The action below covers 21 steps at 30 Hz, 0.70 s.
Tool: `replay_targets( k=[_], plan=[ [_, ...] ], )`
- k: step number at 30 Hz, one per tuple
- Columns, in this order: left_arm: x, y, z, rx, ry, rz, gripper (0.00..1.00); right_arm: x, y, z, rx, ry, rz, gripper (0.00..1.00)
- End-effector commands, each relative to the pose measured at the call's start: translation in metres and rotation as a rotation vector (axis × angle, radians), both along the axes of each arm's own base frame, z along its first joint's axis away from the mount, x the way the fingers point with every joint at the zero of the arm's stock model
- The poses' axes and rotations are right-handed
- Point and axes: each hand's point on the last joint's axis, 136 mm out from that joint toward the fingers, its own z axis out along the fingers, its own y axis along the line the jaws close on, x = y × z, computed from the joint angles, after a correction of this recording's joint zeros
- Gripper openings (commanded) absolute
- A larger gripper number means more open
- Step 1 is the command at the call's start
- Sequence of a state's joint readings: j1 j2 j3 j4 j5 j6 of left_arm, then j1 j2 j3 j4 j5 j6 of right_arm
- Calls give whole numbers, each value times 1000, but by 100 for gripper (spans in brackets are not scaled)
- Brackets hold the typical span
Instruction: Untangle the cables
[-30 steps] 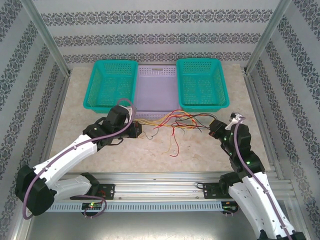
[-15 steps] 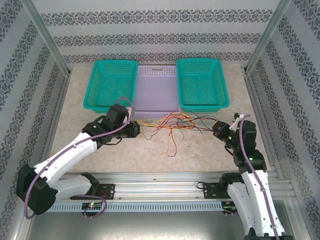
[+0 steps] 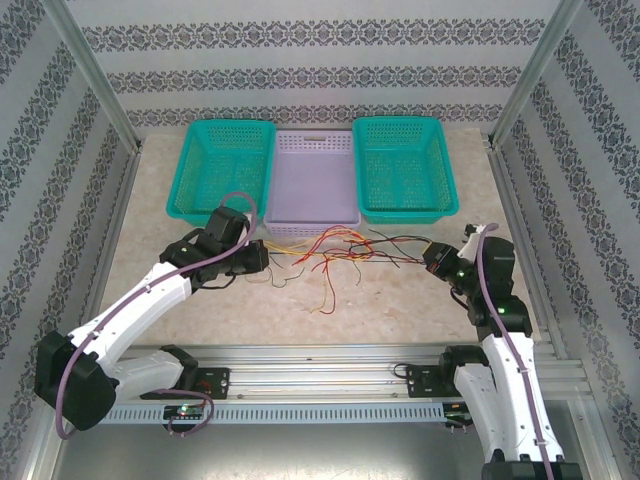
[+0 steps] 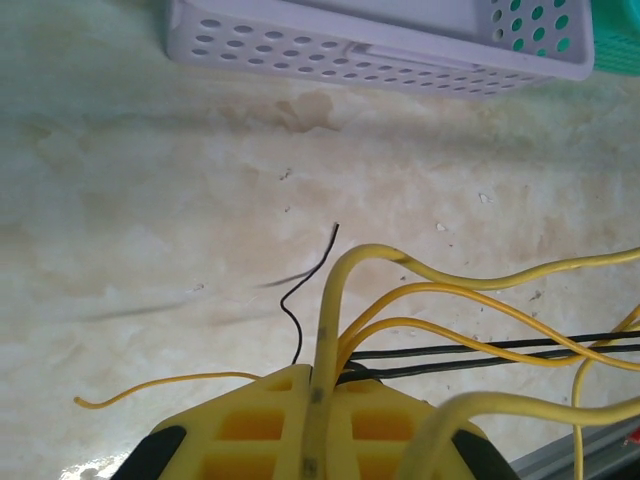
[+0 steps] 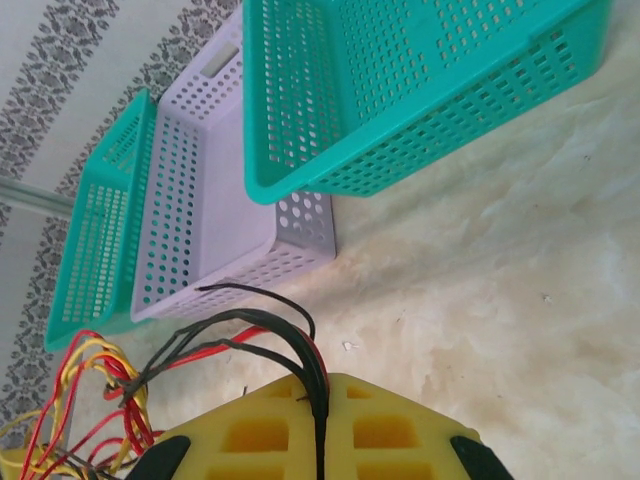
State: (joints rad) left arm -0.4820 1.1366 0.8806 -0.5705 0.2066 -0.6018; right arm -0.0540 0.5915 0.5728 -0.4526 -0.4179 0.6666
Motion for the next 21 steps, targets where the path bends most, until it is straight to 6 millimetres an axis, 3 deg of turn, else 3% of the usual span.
replay_targets(
  k=[1,10,17,21],
  plan=[
    [-3,47,-23,165,63,146,0,9,-16,1,-104,-50,-56,12],
    [4,26,-20,143,42,81,0,12,15,-5,-147,-50,70,31],
    [3,7,-14,138,-1,15,0,11,44,16,-180,-142,183,52],
    [5,-2,-4,161,-47,-15,0,16,62,16,-223,-133,263,63]
  ],
)
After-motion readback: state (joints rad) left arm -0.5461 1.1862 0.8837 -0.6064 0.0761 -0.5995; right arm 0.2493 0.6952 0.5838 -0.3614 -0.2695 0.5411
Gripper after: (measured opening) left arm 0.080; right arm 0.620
